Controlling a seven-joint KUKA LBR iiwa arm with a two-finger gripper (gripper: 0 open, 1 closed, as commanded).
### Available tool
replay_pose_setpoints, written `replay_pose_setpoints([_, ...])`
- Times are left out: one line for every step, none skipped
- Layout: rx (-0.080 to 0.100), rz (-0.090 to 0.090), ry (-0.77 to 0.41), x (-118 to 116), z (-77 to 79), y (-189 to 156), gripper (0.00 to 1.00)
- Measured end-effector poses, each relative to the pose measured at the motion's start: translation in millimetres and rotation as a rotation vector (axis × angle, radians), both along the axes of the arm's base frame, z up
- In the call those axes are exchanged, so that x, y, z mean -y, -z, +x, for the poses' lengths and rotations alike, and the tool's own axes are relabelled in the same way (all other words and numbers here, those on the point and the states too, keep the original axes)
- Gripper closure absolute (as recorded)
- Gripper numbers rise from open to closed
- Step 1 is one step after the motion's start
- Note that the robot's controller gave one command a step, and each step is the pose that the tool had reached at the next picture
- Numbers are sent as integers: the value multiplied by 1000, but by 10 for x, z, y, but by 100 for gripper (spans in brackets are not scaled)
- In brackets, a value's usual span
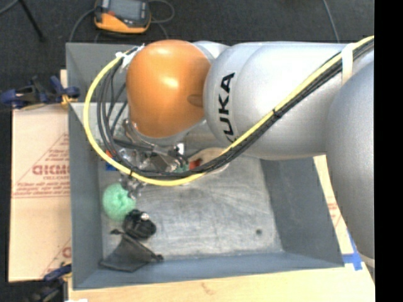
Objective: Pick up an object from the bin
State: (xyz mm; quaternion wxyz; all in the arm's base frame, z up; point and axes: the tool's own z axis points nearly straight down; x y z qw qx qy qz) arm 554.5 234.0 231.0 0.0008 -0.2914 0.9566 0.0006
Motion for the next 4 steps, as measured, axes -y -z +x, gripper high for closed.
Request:
replay_pose_setpoints([4,3,29,44,-71,-252,100])
replay_pose_setpoints([13,1,-237,131,460,329,100])
replay_pose_setpoints([10,0,-309,150,556,468,100])
replay_pose_setpoints([-3,0,-294,176,534,242,100])
